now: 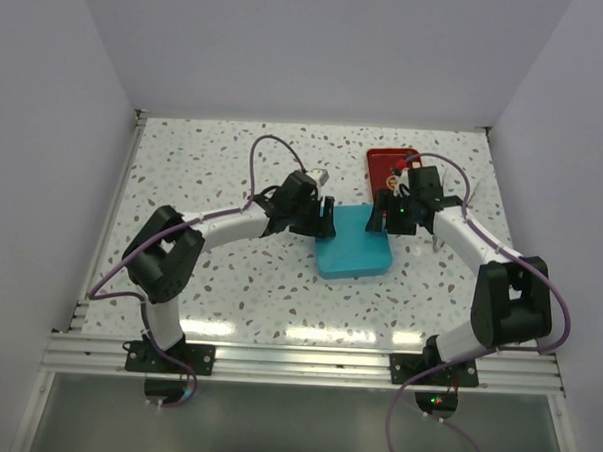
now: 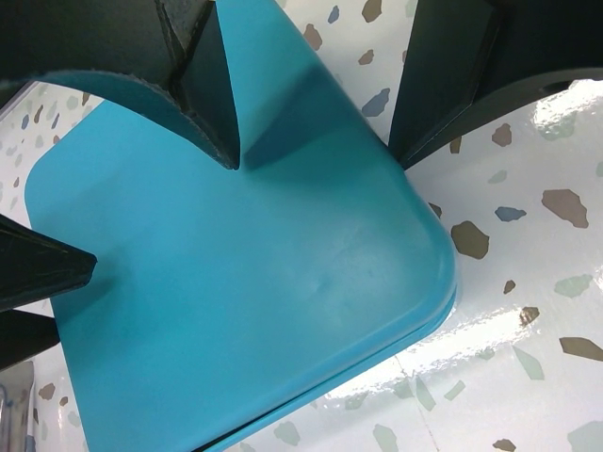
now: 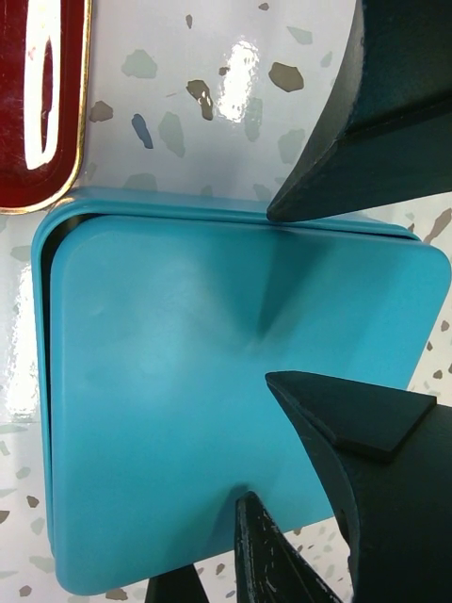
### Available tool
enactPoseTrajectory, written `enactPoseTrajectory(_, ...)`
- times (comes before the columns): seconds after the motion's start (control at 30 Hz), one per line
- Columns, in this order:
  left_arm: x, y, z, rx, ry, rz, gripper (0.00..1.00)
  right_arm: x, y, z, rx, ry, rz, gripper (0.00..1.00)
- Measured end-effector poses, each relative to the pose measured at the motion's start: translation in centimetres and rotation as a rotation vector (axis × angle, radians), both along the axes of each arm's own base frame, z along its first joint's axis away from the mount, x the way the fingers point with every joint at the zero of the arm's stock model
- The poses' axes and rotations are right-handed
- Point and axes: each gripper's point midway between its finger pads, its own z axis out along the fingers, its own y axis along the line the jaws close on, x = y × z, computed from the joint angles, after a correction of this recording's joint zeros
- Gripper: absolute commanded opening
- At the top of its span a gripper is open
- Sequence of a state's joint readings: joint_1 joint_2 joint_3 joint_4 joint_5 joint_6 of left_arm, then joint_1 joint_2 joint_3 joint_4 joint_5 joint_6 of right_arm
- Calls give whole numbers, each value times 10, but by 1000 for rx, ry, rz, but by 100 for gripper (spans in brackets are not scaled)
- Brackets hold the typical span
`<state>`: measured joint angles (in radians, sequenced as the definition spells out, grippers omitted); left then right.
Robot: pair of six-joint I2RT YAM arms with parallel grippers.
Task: Pack the chocolate
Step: Close the box lid on the packing box.
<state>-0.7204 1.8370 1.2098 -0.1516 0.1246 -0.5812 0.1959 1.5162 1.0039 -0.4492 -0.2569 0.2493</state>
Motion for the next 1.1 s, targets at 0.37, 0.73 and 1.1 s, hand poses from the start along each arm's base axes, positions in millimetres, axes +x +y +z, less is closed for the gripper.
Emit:
enactPoseTrajectory(0.37, 5, -3, 6, -1, -11, 3, 70, 0, -1, 0, -4, -1, -3, 68)
enactPoseTrajectory(0.73, 7, -3, -1, 19, -8, -9, 70, 6, 1, 6, 2, -18, -6, 68)
enactPoseTrajectory(1.1, 8, -4, -3, 23, -8, -12, 70, 9, 1, 11, 5, -31, -6, 68)
